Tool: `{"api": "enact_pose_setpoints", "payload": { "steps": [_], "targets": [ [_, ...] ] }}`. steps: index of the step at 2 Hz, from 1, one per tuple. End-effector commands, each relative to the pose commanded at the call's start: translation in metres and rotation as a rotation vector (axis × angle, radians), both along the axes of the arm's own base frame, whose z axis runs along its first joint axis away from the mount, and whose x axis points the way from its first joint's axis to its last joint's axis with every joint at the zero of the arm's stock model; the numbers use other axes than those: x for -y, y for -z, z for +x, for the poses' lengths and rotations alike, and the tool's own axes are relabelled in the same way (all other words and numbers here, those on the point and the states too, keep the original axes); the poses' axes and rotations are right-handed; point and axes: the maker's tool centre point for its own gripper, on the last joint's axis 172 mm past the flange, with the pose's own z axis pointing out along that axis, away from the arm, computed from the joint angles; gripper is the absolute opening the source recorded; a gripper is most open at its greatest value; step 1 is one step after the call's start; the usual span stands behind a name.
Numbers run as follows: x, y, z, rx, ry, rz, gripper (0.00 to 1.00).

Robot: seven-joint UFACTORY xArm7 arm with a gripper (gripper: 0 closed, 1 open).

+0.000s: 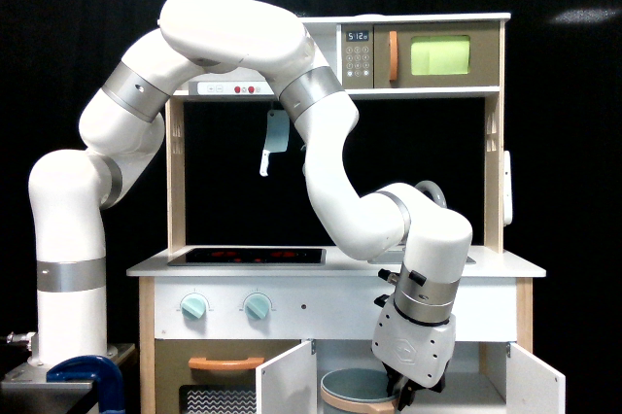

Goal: Put the bowl inside the kitchen cabinet

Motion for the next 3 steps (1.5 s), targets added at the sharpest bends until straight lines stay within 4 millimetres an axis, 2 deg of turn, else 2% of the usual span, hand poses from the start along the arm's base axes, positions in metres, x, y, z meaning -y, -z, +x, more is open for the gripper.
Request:
{"api": "enact_pose_setpoints", "payload": {
  "steps": [1,3],
  "targets": [
    [-0.040,0.014,0.016,0.000,0.000,0.000,0.00],
    [-0.085,0.027,0.019,0.000,0.000,0.000,0.00]
  ]
}}
